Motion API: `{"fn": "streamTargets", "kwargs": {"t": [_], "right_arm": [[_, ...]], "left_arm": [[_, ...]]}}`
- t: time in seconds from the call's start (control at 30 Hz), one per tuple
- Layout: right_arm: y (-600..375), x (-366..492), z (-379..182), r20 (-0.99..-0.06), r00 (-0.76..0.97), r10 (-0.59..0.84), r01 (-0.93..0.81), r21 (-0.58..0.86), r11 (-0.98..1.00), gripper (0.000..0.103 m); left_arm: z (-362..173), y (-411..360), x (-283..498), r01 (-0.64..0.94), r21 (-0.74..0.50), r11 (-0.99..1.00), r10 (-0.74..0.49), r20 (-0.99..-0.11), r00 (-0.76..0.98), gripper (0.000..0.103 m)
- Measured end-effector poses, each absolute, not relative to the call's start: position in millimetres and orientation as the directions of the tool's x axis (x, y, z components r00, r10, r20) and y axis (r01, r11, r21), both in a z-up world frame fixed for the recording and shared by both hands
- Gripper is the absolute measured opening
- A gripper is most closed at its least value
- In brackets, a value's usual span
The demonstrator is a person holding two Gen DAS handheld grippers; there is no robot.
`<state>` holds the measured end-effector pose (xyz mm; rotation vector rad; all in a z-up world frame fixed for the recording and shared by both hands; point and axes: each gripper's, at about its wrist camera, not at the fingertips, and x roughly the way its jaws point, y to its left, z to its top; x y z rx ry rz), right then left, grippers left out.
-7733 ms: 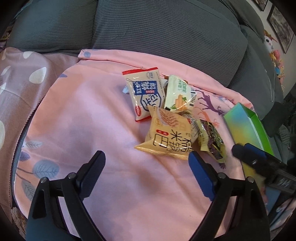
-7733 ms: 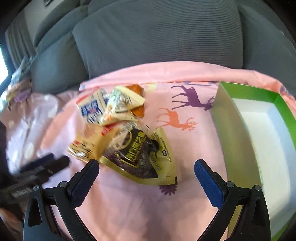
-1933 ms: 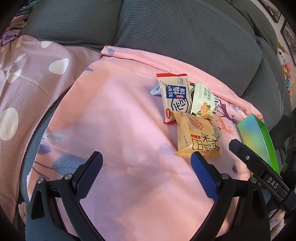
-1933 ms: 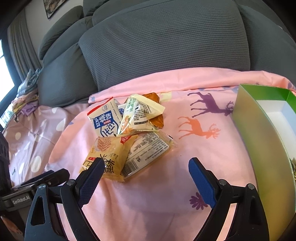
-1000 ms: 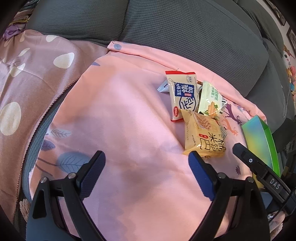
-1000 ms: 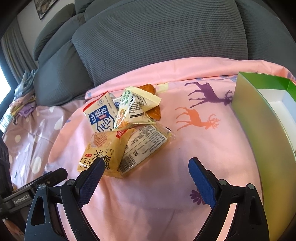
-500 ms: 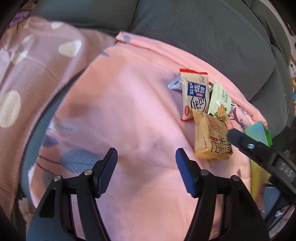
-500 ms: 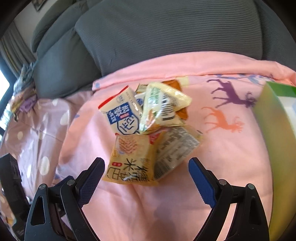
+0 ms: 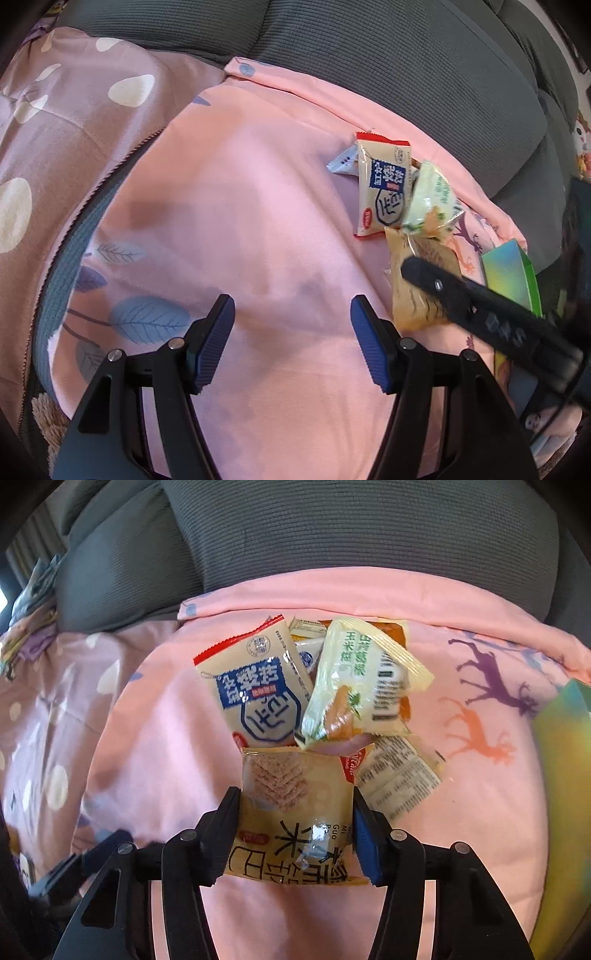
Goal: Organize snacks
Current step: 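Grasp the yellow rice-cracker bag with the right gripper and lift it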
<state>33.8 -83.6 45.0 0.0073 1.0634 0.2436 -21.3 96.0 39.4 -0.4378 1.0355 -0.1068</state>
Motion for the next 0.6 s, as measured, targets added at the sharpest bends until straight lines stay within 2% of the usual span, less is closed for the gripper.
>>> {"fn": "streamTargets", "kwargs": {"t": [0.23, 0.33, 0.47, 0.6], "right_arm": [[-130.5, -2.6, 43.4, -0.882, 0.388, 0.266, -0.149, 0.225, 0.963, 0.057], [-142.2, -5.3, 35.4, -0.909, 0.344, 0.235, -0.113, 0.208, 0.972, 0.057], [-157.7, -10.8, 38.8, -0.889, 0.364, 0.277, -0.118, 0.251, 0.961, 0.069], [-171.6, -14.8, 47.5, -0.860, 0.400, 0.317, -0.109, 0.298, 0.948, 0.069]], "left_arm": [[39.9, 73.2, -23.1, -0.037, -0.402, 0.915, -0.332, -0.802, 0.496, 0.064], [38.9, 60.6, -25.5, 0.008, -0.434, 0.901, -0.387, -0.794, 0.468, 0.064], [40.6, 40.8, -32.9, 0.066, -0.447, 0.892, -0.428, -0.791, 0.437, 0.064], [44.9, 18.8, -40.8, 0.134, -0.508, 0.851, -0.516, -0.758, 0.399, 0.064]]}}
